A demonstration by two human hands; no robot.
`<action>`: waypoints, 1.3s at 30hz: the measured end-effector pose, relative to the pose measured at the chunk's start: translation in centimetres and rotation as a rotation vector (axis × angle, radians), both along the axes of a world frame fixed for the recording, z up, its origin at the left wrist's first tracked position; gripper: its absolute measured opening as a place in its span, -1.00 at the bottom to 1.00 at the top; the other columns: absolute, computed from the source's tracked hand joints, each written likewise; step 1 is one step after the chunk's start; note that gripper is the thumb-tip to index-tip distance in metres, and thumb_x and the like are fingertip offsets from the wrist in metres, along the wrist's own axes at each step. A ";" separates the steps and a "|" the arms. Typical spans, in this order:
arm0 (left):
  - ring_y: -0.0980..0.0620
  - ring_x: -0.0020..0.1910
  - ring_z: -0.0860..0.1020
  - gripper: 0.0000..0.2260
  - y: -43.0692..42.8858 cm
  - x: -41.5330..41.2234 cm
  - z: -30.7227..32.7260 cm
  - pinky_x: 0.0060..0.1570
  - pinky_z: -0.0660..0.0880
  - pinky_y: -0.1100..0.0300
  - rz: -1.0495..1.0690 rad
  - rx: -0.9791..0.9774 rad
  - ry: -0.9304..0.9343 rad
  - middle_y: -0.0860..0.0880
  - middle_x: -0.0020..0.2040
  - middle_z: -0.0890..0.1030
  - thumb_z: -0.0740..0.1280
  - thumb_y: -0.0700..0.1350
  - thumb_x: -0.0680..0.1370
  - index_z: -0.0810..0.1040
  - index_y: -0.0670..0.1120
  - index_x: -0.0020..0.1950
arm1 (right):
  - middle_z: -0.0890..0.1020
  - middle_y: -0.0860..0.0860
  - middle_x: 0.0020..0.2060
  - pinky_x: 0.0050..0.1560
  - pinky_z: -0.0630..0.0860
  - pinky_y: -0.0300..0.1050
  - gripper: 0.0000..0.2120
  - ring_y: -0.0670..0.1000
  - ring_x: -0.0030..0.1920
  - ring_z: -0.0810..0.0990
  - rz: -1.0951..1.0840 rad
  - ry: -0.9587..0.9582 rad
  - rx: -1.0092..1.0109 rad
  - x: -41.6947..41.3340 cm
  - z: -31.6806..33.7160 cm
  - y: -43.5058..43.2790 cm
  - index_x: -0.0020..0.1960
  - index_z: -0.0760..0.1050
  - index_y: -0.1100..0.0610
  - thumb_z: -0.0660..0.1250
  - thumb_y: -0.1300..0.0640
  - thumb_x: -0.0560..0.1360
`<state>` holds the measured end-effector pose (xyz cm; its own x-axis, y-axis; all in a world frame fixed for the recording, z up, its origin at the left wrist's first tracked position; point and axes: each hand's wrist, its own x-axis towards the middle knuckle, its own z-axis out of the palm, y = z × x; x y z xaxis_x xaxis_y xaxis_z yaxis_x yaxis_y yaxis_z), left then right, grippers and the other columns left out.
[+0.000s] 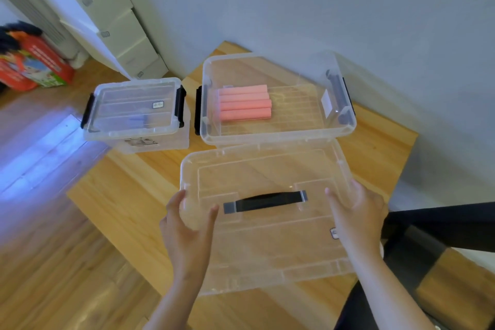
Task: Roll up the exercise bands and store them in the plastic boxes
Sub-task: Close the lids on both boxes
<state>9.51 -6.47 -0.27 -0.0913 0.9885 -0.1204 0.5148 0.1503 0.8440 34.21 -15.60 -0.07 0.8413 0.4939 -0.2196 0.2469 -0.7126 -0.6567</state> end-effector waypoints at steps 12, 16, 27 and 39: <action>0.14 0.22 0.47 -0.46 1.7 -1.1 0.7 0.22 0.47 -0.01 -0.020 -0.089 -0.044 0.16 0.21 0.51 0.52 0.05 0.41 0.38 0.11 0.32 | 0.46 0.14 0.18 0.08 0.31 -0.05 -0.53 0.15 0.22 0.30 -0.076 -0.055 -0.035 -1.6 2.2 -1.8 0.34 0.43 0.14 0.42 0.17 0.45; 0.17 0.16 0.51 -0.59 0.8 -1.3 0.9 0.11 0.49 0.08 0.030 -0.169 -0.145 0.16 0.09 0.54 0.50 0.04 0.42 0.42 0.12 0.20 | 0.48 0.08 0.15 0.11 0.31 -0.07 -0.56 0.10 0.19 0.33 -0.089 -0.075 0.019 -1.6 2.3 -2.3 0.32 0.45 0.11 0.40 0.21 0.46; -0.02 0.12 0.56 -0.73 2.4 0.5 3.2 0.05 0.52 0.02 -0.003 -0.095 -0.241 0.09 0.13 0.61 0.48 0.00 0.46 0.47 0.13 0.08 | 0.52 0.05 0.14 0.21 0.46 0.19 -0.60 0.13 0.22 0.44 -0.135 -0.122 0.166 1.5 3.1 -0.7 0.29 0.47 0.04 0.34 0.11 0.45; 0.13 0.26 0.38 -0.56 15.4 6.8 2.3 0.15 0.31 0.23 -0.213 0.017 0.004 0.07 0.22 0.44 0.44 -0.08 0.52 0.37 -0.02 0.34 | 0.52 0.18 0.02 -0.06 0.21 -0.17 -0.66 0.22 0.17 0.40 0.036 -0.205 0.126 7.3 1.7 11.9 0.17 0.51 0.15 0.25 0.06 0.43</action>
